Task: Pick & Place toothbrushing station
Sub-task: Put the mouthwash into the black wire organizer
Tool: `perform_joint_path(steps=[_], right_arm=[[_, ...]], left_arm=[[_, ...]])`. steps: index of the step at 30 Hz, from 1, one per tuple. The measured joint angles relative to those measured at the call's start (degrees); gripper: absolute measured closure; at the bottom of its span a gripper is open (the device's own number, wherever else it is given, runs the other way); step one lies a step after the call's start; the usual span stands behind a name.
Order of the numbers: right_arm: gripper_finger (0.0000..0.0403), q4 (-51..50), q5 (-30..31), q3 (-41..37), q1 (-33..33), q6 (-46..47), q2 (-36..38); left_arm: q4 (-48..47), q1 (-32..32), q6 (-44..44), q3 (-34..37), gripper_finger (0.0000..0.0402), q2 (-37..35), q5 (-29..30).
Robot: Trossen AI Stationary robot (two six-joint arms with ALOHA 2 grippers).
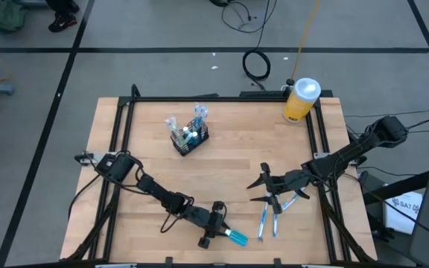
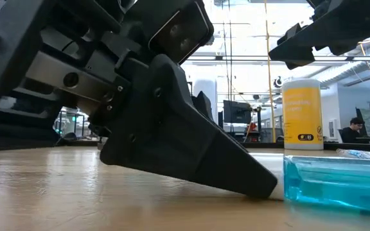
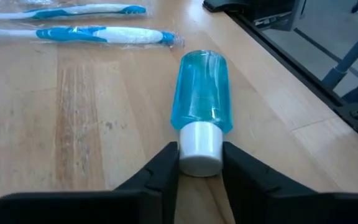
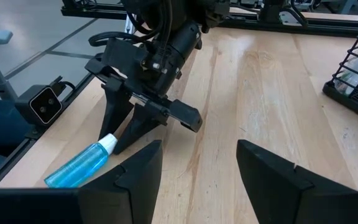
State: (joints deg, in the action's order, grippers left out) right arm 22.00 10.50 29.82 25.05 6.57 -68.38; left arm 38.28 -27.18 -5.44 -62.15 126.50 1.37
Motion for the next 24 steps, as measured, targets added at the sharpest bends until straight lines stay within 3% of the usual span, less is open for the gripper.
perform_joint_path(steps=[4, 12, 16, 24], right_arm=[[0.0204, 0.00, -0.02, -0.02, 0.00, 0.00, 0.00], [0.0204, -0.02, -0.02, -0.05, -0.01, 0.00, 0.00], [0.0204, -0.02, -0.02, -0.07, 0.00, 0.00, 0.00], [0.0204, -0.04, -0.02, -0.07, -0.01, 0.00, 0.00]], left_arm=[[0.03, 0.04, -0.69, 0.00, 0.0311, 0.00, 0.02], [-1.84, 0.04, -0.67, 0.00, 0.0301, -1.18, 0.05], [-8.73, 0.04, -0.30, 0.00, 0.0316, -5.38, 2.43], [-26.53, 0.09, 6.80, 0.00, 0.0306, -17.49, 9.62]])
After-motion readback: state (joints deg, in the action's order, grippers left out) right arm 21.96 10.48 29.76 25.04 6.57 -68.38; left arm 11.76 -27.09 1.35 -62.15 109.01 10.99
